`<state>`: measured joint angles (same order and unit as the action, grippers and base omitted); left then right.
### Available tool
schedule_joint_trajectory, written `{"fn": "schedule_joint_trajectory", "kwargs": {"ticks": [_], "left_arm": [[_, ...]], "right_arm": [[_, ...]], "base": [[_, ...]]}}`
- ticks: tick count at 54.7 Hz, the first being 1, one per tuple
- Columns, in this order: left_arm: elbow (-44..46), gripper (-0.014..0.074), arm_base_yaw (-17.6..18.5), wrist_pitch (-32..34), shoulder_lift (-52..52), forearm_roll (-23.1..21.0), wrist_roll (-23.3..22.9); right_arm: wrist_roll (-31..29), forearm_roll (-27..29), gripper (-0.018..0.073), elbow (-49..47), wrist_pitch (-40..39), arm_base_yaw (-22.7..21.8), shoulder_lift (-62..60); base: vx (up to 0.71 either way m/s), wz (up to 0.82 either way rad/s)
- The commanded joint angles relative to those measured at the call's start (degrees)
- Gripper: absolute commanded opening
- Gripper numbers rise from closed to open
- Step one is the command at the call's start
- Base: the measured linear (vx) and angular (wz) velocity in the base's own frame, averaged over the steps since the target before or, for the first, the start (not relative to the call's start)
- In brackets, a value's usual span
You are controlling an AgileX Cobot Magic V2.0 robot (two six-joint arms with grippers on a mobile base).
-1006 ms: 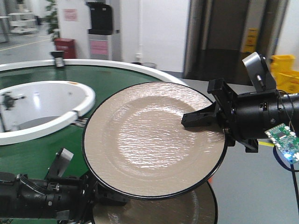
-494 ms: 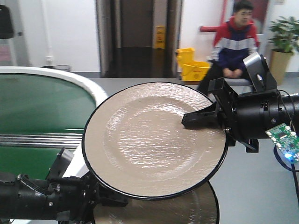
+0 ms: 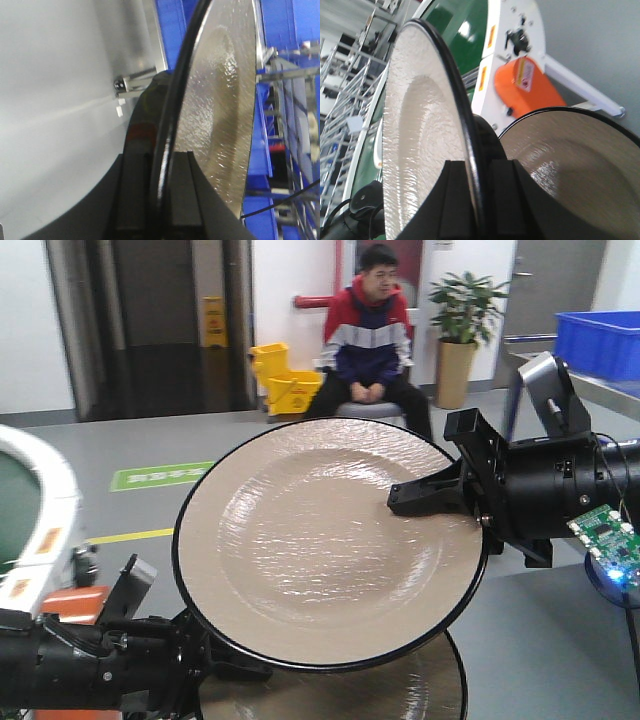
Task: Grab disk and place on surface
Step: 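Hold the plate with both grippers while the base drives to the counter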
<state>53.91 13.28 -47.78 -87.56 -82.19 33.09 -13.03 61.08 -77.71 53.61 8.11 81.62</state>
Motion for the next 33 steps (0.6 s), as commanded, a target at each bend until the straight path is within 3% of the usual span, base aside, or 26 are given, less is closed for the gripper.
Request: {"fn": "schedule_joint_trajectory", "kwargs": {"ticks": [1, 33], "left_arm": [[1.4, 0.0001, 0.3, -2.7, 2.7, -6.5, -0.6], [1.4, 0.0001, 0.3, -2.7, 2.7, -6.5, -0.6]], "right_arm": [[-0.1, 6.3, -0.0008, -2.3, -2.5, -0.2, -2.3], [-0.1, 6.3, -0.0008, -2.3, -2.5, -0.2, -2.3]], "base": [[0.18, -0.48], [0.25, -0.32]]}}
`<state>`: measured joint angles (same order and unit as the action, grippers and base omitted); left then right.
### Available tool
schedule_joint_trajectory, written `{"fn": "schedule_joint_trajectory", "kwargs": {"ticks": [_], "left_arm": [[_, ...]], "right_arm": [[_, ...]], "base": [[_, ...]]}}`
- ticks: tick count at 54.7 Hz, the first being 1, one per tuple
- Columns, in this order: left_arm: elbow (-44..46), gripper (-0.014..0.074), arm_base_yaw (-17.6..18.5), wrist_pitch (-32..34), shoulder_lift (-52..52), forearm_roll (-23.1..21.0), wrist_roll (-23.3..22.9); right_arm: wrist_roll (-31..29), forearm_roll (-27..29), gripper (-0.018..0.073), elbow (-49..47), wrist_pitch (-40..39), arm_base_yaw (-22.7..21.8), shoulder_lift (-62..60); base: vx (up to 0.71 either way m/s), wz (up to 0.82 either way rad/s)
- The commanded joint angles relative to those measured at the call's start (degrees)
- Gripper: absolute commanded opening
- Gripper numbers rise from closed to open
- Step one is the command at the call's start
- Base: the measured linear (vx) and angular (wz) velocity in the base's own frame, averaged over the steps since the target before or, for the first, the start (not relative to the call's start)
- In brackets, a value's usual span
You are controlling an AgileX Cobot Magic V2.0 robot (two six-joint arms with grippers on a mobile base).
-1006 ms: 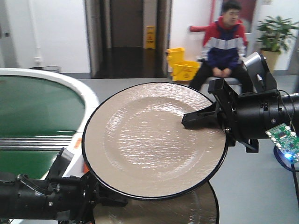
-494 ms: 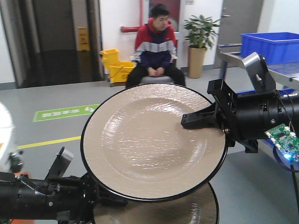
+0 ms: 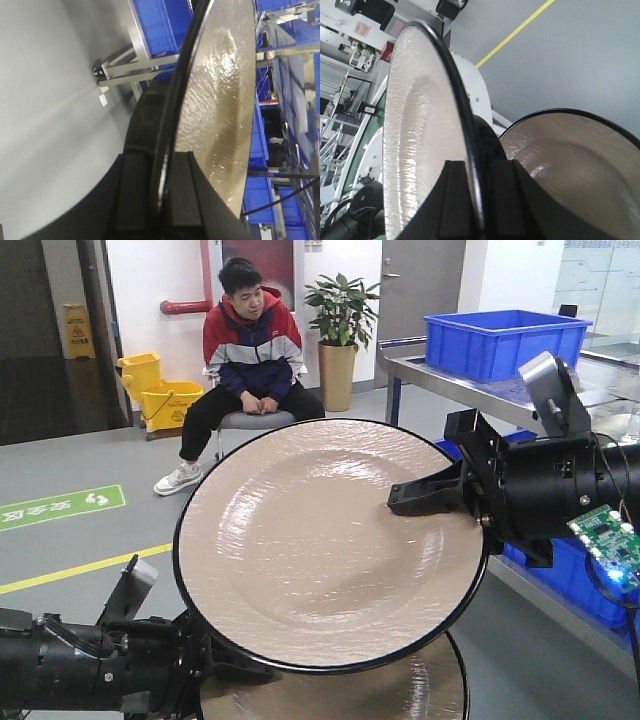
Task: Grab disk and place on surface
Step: 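Hold the plate with both grippers while the base drives to the counter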
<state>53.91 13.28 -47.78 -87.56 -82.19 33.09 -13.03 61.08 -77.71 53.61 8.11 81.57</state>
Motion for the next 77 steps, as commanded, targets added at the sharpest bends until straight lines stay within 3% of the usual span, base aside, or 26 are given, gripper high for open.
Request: {"fn": "schedule_joint_trajectory", "kwargs": {"ticks": [1, 77], "left_arm": [[1.4, 0.0001, 0.3, -2.7, 2.7, -6.5, -0.6], [1.4, 0.0001, 0.3, -2.7, 2.7, -6.5, -0.6]], "right_arm": [[-0.1, 6.3, -0.0008, -2.3, -2.5, -0.2, -2.2], [-0.1, 6.3, -0.0008, -2.3, -2.5, -0.2, -2.2]], "base": [[0.32, -0.13], [0.42, -0.12]]}}
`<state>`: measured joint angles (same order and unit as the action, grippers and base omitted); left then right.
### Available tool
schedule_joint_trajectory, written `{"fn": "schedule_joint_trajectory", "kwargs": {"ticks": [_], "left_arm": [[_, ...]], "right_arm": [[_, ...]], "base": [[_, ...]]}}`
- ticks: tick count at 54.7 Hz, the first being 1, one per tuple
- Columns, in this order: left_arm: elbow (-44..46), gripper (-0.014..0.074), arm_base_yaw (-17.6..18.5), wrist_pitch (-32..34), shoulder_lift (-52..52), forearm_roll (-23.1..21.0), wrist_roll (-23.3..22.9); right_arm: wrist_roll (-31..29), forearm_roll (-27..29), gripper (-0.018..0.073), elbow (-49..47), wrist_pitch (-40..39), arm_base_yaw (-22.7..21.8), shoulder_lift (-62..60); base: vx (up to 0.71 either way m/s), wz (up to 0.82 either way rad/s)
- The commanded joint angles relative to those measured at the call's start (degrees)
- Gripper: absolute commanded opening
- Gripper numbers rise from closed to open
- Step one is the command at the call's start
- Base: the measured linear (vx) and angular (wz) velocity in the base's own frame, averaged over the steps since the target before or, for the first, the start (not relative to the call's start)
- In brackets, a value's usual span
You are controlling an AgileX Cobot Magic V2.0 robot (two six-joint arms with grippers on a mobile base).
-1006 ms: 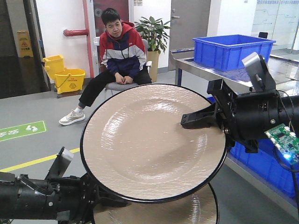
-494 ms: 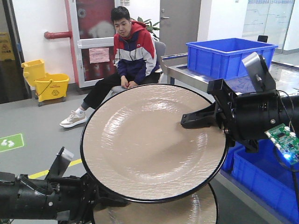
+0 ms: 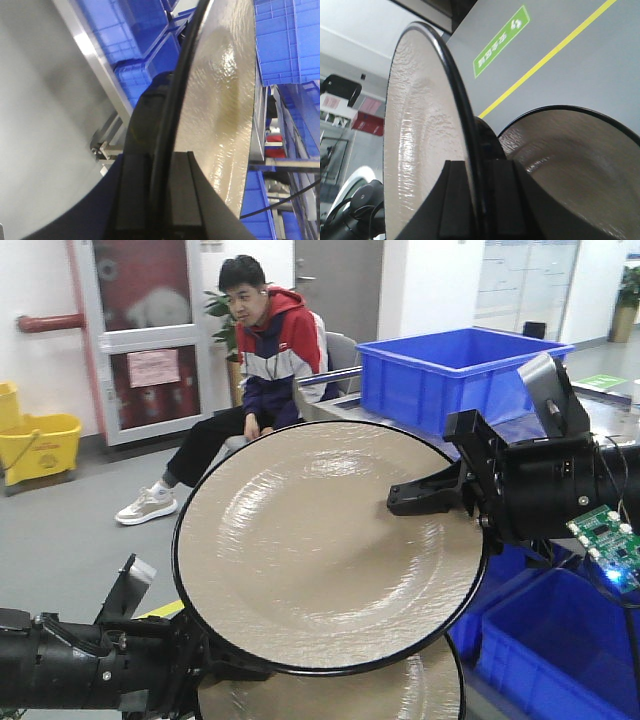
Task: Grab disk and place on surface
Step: 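Hold the plate with both grippers while the base drives to the counter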
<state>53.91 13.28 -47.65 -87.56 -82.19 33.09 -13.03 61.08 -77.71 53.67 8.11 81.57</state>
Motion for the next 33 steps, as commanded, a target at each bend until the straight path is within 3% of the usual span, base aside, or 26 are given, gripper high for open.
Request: {"fn": "schedule_joint_trajectory", "kwargs": {"ticks": [1, 18, 33], "left_arm": [[1.4, 0.0001, 0.3, -2.8, 2.7, -6.5, -0.6], [1.4, 0.0001, 0.3, -2.8, 2.7, -6.5, -0.6], [1.4, 0.0001, 0.3, -2.8, 2.7, -6.5, -0.6]], "right_arm": [[-0.1, 6.3, -0.0008, -2.3, -2.6, -0.2, -2.2], [-0.1, 6.3, -0.0008, -2.3, -2.6, -0.2, -2.2], [-0.1, 6.3, -0.0008, -2.3, -2.6, -0.2, -2.2]], "base": [[0.44, -0.32], [0.44, -0.43], [0.43, -0.69]]}}
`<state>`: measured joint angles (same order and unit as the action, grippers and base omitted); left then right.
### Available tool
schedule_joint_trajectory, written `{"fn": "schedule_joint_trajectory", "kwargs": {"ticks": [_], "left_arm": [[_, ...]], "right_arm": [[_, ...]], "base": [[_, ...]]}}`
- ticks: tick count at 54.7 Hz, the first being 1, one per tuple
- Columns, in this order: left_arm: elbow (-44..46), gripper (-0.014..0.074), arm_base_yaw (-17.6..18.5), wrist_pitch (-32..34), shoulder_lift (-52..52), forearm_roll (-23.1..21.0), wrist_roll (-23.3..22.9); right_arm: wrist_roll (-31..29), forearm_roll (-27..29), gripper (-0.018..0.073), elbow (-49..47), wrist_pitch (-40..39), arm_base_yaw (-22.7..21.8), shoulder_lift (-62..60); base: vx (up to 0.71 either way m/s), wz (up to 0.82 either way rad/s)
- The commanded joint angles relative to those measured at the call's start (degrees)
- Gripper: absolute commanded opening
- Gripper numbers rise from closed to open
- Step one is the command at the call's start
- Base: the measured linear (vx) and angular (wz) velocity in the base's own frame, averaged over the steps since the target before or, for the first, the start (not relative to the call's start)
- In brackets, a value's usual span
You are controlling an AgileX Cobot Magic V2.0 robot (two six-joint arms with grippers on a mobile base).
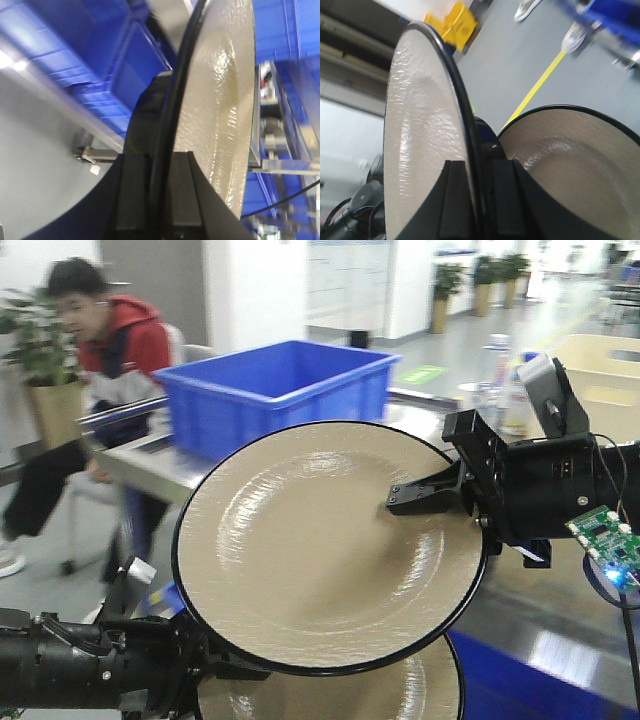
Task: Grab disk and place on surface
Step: 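Hold the plate with both grippers while the base drives to the counter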
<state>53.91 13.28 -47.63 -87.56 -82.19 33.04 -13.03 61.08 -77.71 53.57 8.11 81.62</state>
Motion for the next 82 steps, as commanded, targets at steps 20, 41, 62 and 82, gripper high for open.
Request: {"fn": "schedule_joint_trajectory", "kwargs": {"ticks": [20, 41, 62, 82], "left_arm": [[1.4, 0.0001, 0.3, -2.9, 2.7, -6.5, -0.5], [1.4, 0.0001, 0.3, -2.9, 2.7, -6.5, -0.5], [1.4, 0.0001, 0.3, -2.9, 2.7, -6.5, -0.5], [1.4, 0.0001, 0.3, -2.7, 2.7, -6.5, -0.5]], "right_arm": [[-0.1, 6.3, -0.0008, -2.3, -2.5, -0.2, -2.3], [-0.1, 6.3, -0.0008, -2.3, -2.5, -0.2, -2.3], [-0.1, 6.3, -0.0008, -2.3, -2.5, -0.2, -2.3], [-0.1, 6.3, -0.0008, -2.3, -2.6, -0.2, -2.3]], "base": [[0.38, -0.73], [0.33, -0.49], [0.24, -0.29], [0.12, -0.07]]}}
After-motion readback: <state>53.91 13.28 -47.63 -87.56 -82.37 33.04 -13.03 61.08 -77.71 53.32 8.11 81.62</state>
